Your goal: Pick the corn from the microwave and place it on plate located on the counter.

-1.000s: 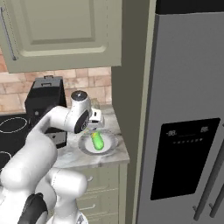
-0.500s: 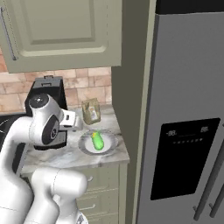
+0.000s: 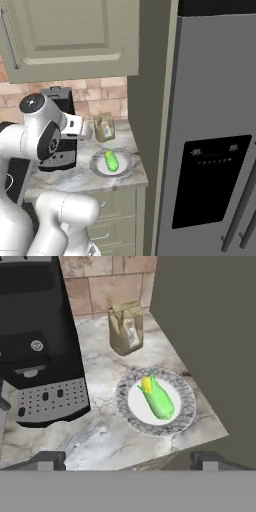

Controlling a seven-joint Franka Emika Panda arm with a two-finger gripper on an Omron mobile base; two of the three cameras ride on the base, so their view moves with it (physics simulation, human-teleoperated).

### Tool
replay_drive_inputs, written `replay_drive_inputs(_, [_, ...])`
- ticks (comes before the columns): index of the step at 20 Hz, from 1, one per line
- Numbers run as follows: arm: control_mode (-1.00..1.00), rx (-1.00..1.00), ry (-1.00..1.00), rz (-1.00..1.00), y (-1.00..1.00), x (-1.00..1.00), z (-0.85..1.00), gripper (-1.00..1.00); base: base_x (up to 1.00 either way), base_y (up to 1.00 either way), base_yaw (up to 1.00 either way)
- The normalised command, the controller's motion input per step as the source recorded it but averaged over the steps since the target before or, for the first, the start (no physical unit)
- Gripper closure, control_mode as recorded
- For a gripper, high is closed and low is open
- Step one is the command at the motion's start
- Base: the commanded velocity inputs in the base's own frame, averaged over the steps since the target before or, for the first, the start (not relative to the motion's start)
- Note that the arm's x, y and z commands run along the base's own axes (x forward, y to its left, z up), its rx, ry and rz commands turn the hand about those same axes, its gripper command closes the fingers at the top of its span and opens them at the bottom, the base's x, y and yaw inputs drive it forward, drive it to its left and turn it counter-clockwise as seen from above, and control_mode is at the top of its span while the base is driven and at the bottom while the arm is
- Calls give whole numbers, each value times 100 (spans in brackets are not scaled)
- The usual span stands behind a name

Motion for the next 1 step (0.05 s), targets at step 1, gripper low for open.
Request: replay_drive_inputs(1, [-100,0,0,0,-35,-76,51,-100,0,0,0])
